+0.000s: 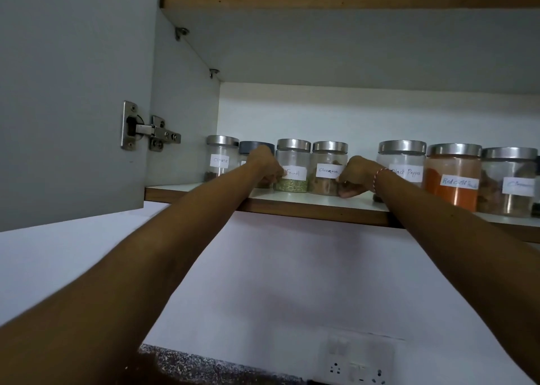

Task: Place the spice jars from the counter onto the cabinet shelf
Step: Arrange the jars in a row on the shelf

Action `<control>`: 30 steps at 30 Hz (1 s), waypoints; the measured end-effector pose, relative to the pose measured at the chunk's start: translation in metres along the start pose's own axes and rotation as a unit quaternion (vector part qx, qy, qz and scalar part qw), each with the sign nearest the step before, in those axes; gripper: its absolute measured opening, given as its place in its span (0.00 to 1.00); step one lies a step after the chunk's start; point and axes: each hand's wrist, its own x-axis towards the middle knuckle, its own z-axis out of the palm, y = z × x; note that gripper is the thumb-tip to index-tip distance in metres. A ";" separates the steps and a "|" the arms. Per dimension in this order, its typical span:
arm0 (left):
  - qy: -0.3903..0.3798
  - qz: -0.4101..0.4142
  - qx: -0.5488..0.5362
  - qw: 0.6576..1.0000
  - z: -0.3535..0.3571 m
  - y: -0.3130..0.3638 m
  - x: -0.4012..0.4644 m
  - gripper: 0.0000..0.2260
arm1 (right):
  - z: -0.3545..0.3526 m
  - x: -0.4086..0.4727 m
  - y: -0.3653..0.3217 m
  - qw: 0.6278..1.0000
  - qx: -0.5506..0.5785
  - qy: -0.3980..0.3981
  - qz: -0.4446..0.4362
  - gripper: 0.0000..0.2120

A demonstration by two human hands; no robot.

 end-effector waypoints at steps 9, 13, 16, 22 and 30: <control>-0.080 -0.041 -0.034 0.995 -0.006 -0.003 0.006 0.07 | 0.002 0.016 0.001 0.998 0.034 -0.054 0.025 0.08; -0.108 -0.051 -0.046 0.992 -0.005 -0.002 0.003 0.09 | 0.004 0.020 0.000 0.996 0.044 -0.078 0.026 0.07; -0.123 -0.067 -0.059 0.988 -0.005 0.000 0.002 0.07 | 0.005 0.024 0.000 0.995 0.049 -0.080 0.026 0.09; -0.129 -0.062 -0.062 0.988 -0.006 -0.004 0.005 0.16 | 0.008 0.017 0.001 0.995 0.038 -0.094 0.013 0.12; -0.016 0.079 0.033 0.996 0.000 0.006 -0.017 0.08 | 0.006 -0.019 -0.005 0.996 -0.079 0.010 -0.037 0.14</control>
